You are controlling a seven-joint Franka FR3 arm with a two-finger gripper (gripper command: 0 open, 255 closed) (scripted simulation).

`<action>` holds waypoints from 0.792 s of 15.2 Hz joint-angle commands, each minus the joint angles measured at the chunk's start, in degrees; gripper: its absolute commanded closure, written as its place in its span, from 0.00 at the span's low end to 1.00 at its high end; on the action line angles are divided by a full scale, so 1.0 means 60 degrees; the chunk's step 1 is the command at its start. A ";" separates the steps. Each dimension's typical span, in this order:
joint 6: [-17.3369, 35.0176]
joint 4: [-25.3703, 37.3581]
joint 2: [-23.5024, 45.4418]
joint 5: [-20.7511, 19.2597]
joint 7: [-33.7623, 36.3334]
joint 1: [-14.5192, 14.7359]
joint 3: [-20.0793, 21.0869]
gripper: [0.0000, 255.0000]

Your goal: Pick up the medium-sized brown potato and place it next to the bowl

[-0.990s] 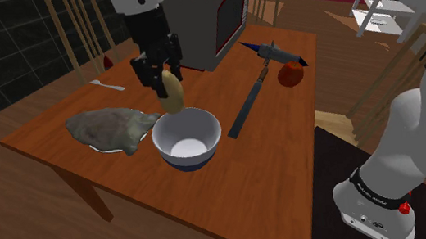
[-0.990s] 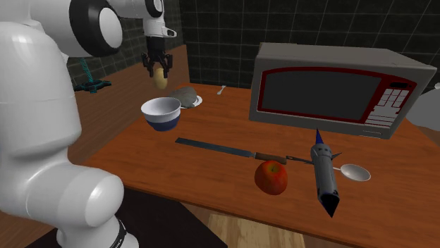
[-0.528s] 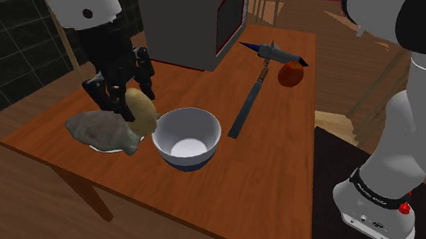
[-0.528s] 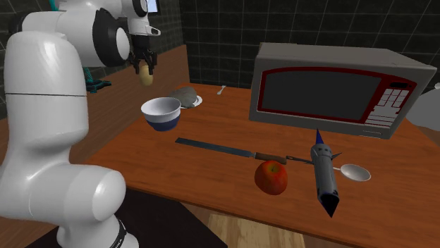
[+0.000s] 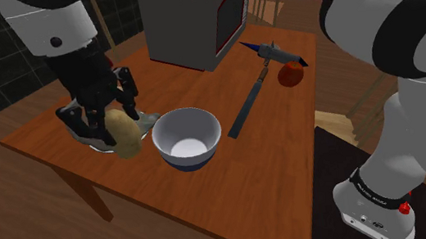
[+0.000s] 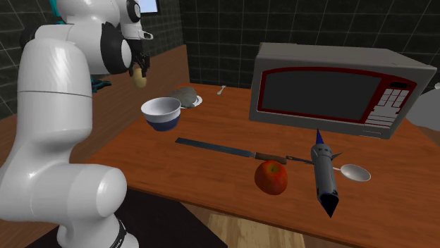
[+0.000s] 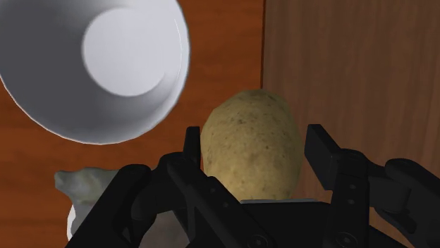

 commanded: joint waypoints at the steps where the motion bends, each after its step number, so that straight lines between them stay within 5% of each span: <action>1: 0.0349 -0.0404 -0.0062 0.0007 0.0004 -0.0014 0.0002 1.00; 12: 0.1910 -0.2207 -0.0299 0.0033 -0.0056 -0.0119 -0.0009 1.00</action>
